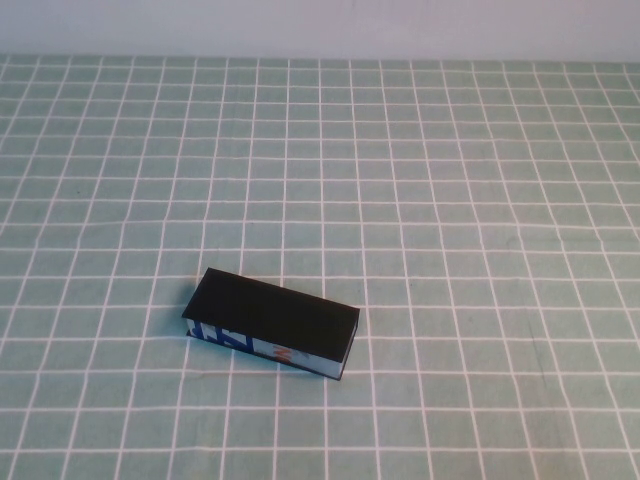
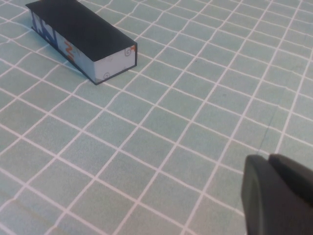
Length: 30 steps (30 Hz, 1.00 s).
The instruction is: Return glasses to glasses case
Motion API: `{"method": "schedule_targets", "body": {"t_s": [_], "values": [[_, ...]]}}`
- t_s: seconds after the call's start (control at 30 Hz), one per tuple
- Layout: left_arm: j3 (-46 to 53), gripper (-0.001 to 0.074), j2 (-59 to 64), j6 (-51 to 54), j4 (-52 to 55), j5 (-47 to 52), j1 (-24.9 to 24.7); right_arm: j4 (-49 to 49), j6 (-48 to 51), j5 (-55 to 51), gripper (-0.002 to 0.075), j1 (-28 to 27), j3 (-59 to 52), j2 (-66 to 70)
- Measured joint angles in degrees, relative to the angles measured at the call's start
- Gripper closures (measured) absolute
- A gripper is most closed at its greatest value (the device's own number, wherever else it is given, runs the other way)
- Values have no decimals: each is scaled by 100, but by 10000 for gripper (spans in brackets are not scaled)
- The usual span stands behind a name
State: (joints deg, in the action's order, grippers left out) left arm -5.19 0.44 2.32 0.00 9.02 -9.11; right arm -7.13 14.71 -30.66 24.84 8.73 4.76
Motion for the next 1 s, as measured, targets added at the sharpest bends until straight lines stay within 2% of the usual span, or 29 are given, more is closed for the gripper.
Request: {"method": "schedule_targets", "body": {"t_s": [0.17, 0.3, 1.0], "values": [[614, 734, -95, -317, 255, 410, 218, 0, 0, 0, 739, 0, 0, 0], [663, 733, -95, -404, 266, 1052, 230, 0, 0, 0, 739, 0, 0, 0], [663, 734, -97, -427, 278, 1088, 230, 0, 0, 0, 739, 0, 0, 0]]}}
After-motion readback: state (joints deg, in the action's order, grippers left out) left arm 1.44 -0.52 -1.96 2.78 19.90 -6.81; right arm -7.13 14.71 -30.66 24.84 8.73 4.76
